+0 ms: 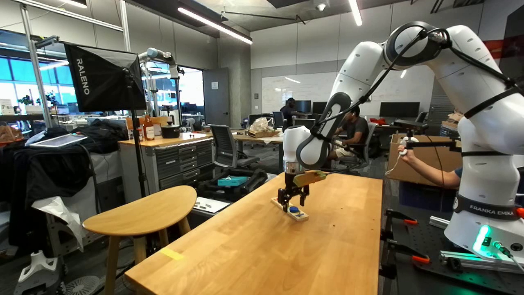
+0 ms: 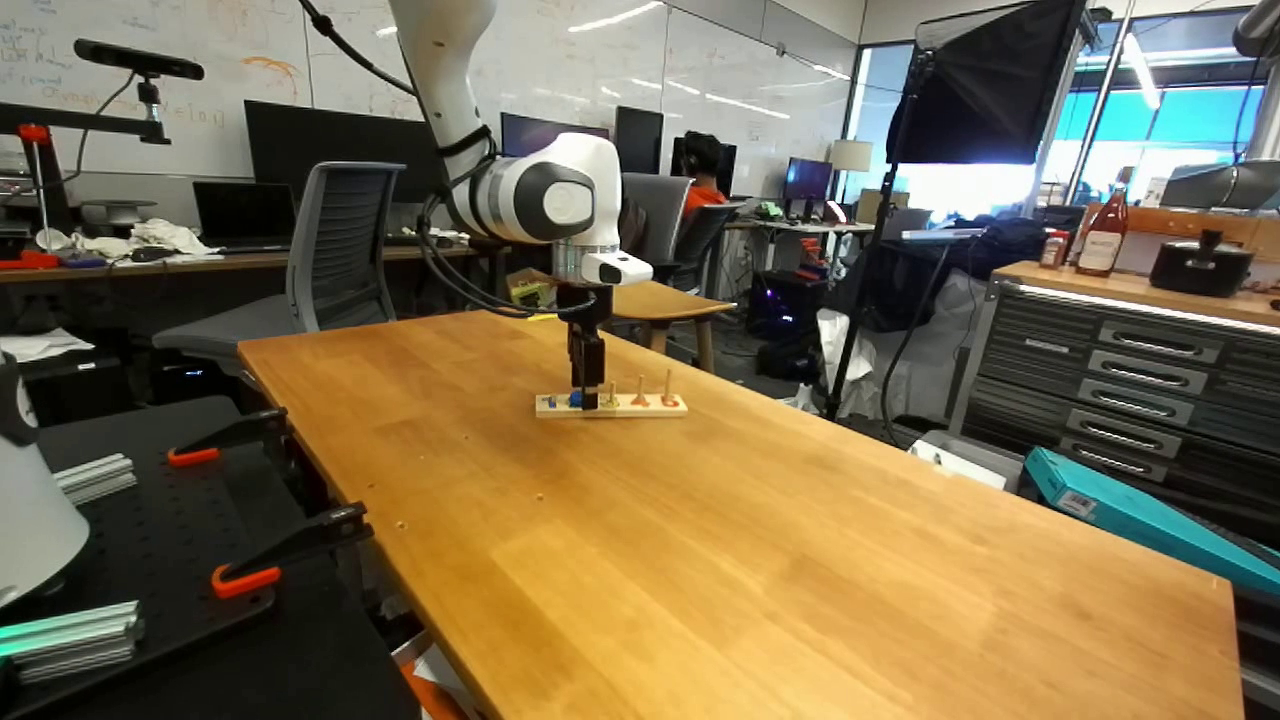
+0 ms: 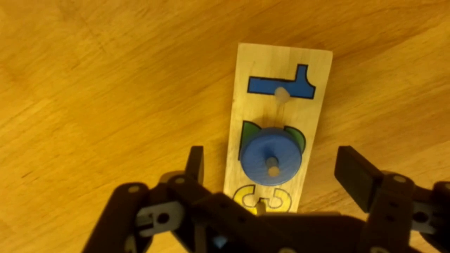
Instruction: Remove the disc from the wooden rack and put it on the table
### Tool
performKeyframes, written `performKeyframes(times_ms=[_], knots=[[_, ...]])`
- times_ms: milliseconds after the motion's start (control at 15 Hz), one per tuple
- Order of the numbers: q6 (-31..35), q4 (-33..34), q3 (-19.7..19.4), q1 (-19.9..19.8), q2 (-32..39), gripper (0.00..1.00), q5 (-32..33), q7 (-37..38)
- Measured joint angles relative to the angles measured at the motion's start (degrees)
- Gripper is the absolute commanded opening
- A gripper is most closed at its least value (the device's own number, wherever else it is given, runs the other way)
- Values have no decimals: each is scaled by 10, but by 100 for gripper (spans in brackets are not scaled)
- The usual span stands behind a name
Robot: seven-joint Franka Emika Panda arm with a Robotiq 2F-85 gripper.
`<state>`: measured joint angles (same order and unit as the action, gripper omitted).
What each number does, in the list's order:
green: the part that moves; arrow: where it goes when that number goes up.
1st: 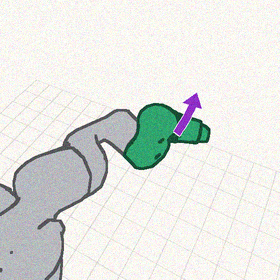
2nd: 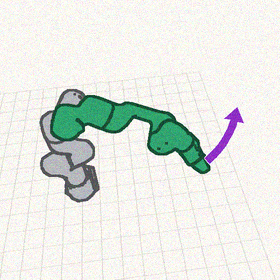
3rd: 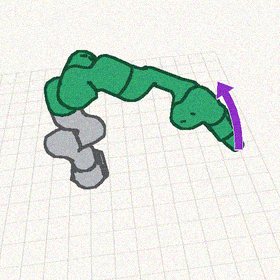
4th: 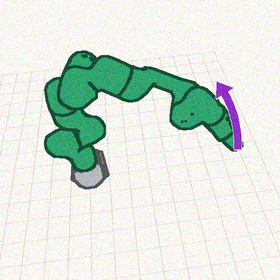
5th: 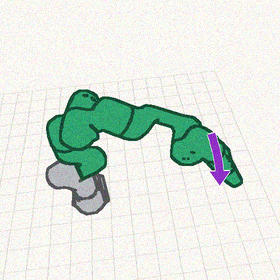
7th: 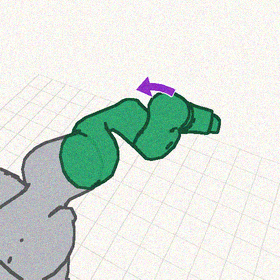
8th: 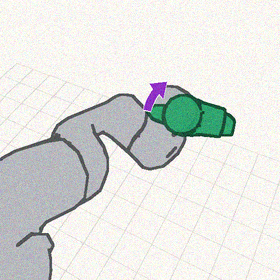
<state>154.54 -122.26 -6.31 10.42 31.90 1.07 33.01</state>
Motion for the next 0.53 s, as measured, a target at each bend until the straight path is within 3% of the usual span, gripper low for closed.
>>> performKeyframes(times_ms=[200,267,333,533], knots=[[0,0,9,-4,0,100,-14,-15],[0,0,11,-6,-1,75,-19,-20],[0,0,13,-7,-1,75,-24,-25],[0,2,14,-10,-1,51,-29,-37]])
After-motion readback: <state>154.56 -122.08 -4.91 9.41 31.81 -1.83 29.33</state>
